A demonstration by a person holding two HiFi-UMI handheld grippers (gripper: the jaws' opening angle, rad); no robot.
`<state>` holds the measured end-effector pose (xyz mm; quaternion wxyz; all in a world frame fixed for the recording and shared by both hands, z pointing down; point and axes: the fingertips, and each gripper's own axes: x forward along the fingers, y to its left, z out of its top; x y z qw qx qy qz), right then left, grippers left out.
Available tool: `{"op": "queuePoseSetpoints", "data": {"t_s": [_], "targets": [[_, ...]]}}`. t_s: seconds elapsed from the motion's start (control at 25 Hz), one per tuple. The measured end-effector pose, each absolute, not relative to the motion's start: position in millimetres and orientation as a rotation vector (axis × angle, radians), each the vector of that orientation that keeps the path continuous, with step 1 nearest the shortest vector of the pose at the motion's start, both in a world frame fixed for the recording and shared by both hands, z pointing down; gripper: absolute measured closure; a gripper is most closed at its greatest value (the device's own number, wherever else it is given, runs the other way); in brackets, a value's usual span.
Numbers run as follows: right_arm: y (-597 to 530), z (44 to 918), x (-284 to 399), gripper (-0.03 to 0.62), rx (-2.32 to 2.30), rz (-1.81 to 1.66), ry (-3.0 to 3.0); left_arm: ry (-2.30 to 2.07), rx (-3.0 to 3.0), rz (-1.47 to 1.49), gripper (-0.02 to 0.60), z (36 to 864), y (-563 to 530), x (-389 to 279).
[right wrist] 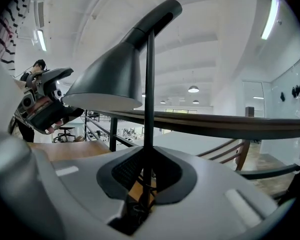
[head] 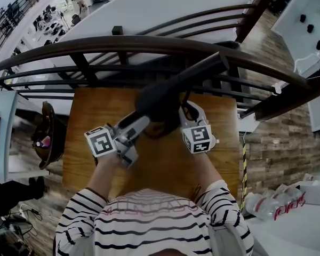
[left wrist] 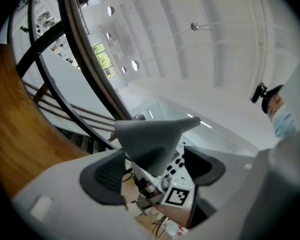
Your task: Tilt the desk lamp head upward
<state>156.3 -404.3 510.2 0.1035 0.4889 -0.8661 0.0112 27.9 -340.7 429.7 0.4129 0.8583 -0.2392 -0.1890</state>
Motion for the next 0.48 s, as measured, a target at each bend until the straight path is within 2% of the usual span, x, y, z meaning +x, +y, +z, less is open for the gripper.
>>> {"op": "queuePoseSetpoints", "data": {"t_s": [0.48], "targets": [[-394,517,155,0.543,1.448,0.099,-2.533,-0.682,2.192,-0.497,0.219,404,-327,0]]}}
